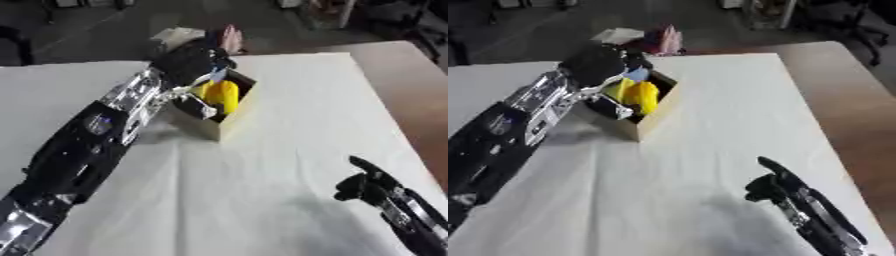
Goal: Pick up objects on the table and place them in the box.
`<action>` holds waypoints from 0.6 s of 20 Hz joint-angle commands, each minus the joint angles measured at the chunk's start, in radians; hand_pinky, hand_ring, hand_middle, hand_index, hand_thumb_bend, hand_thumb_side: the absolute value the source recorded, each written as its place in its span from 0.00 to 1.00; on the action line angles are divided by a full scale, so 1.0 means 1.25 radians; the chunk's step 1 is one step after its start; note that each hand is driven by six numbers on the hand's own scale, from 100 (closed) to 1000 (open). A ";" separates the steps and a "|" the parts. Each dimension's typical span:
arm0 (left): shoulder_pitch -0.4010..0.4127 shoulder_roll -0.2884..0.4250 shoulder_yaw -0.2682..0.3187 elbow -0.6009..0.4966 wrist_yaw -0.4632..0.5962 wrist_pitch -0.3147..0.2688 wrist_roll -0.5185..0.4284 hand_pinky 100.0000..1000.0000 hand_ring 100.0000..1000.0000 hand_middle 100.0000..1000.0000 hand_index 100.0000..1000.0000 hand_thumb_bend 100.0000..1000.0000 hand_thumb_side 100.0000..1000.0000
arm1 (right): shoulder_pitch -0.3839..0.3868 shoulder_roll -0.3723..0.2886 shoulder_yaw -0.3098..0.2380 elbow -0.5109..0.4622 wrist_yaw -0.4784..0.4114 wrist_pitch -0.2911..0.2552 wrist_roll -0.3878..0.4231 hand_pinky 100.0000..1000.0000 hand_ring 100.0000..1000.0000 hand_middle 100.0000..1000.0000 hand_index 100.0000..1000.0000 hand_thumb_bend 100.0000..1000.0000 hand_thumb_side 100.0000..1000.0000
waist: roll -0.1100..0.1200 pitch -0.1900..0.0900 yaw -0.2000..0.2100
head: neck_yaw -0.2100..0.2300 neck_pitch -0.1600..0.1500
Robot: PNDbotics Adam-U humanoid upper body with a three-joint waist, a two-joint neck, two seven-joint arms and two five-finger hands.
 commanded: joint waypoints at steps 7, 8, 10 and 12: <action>-0.006 0.052 0.005 -0.066 -0.003 -0.021 0.015 0.78 0.74 0.76 0.88 0.51 0.29 | -0.004 -0.008 -0.006 -0.009 0.005 -0.002 -0.006 0.68 0.63 0.62 1.00 0.00 0.79 | -0.002 -0.016 0.009 | -0.012 -0.013; -0.007 0.065 0.003 -0.087 0.006 -0.025 0.012 0.79 0.74 0.77 0.89 0.54 0.29 | -0.003 -0.008 -0.007 -0.009 0.006 -0.002 -0.007 0.68 0.63 0.62 1.00 0.00 0.79 | -0.002 -0.016 0.011 | -0.014 -0.013; -0.002 0.091 0.003 -0.131 0.029 -0.036 0.014 0.79 0.74 0.76 0.89 0.55 0.26 | -0.002 -0.010 -0.010 -0.008 0.007 -0.002 -0.009 0.68 0.63 0.62 1.00 0.00 0.80 | -0.001 -0.016 0.016 | -0.017 -0.013; 0.004 0.118 0.010 -0.174 0.054 -0.042 0.029 0.78 0.73 0.75 0.88 0.49 0.19 | -0.001 -0.012 -0.012 -0.008 0.009 -0.002 -0.012 0.68 0.63 0.62 1.00 0.00 0.80 | 0.000 -0.016 0.021 | -0.020 -0.014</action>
